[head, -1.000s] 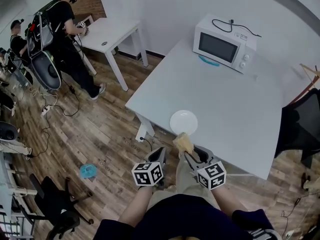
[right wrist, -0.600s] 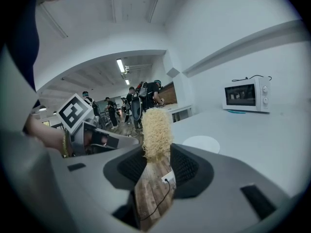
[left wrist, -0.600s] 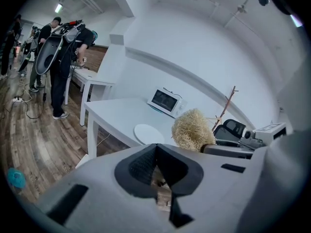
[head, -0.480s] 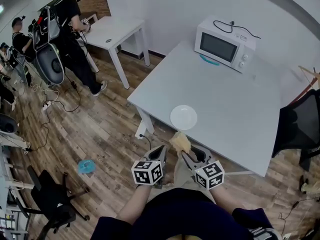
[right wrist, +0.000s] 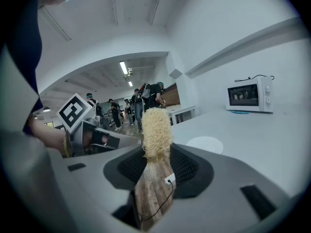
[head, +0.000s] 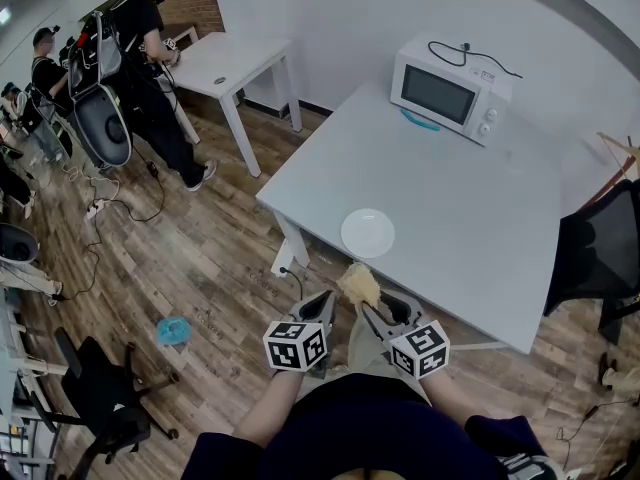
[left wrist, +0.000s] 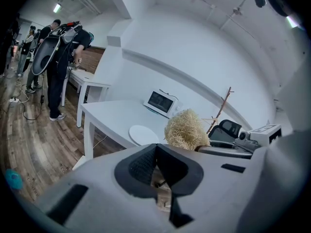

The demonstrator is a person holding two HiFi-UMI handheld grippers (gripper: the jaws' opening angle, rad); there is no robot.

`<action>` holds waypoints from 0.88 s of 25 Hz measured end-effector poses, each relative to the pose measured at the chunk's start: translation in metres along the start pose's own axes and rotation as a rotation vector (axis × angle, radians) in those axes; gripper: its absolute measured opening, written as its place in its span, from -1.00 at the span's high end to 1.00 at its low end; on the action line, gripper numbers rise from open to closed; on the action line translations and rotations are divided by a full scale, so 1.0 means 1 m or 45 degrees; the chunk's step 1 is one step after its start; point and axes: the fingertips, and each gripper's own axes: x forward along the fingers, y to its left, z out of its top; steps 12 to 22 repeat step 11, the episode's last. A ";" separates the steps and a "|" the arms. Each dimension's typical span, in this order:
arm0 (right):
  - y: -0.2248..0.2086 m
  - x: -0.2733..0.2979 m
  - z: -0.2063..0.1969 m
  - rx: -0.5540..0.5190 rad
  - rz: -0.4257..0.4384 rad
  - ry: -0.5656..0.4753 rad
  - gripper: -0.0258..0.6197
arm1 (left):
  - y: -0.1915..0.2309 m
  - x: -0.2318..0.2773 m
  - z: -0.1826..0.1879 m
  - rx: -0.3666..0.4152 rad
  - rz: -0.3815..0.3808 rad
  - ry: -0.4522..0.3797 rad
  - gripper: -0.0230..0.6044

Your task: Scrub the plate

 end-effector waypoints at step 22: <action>0.001 0.000 0.000 -0.008 0.005 0.000 0.44 | 0.002 -0.001 -0.001 -0.006 0.007 -0.003 0.87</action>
